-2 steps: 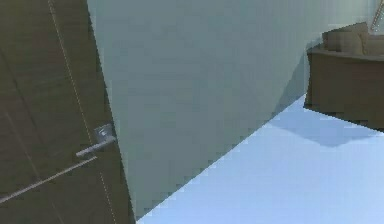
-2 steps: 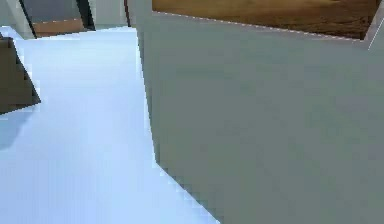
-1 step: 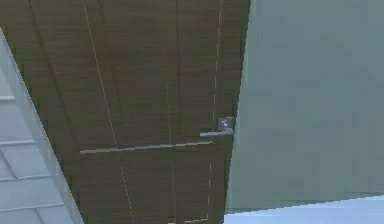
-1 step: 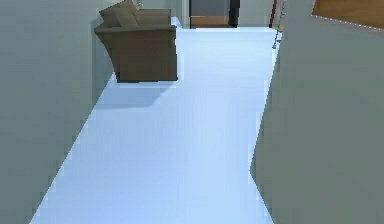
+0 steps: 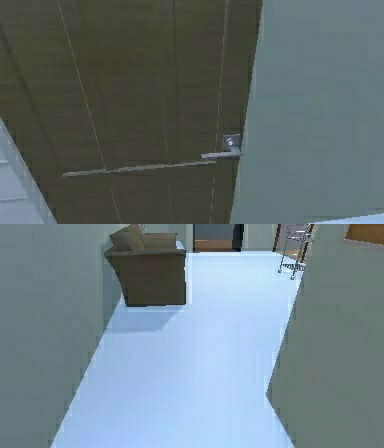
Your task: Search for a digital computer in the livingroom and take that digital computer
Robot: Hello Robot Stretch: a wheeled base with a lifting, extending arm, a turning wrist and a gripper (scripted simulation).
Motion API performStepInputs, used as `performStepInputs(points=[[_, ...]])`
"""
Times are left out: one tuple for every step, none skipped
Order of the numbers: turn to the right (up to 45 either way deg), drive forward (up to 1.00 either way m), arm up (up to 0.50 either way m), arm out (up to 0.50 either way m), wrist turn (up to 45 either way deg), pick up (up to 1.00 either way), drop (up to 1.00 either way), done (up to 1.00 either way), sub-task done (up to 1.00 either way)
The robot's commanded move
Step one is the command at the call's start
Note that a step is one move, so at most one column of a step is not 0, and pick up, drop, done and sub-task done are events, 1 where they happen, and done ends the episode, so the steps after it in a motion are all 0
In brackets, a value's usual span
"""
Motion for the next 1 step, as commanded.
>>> performStepInputs(points=[[-45.0,0.0,0.0,0.0,0.0,0.0,0.0,0.0,0.0]])
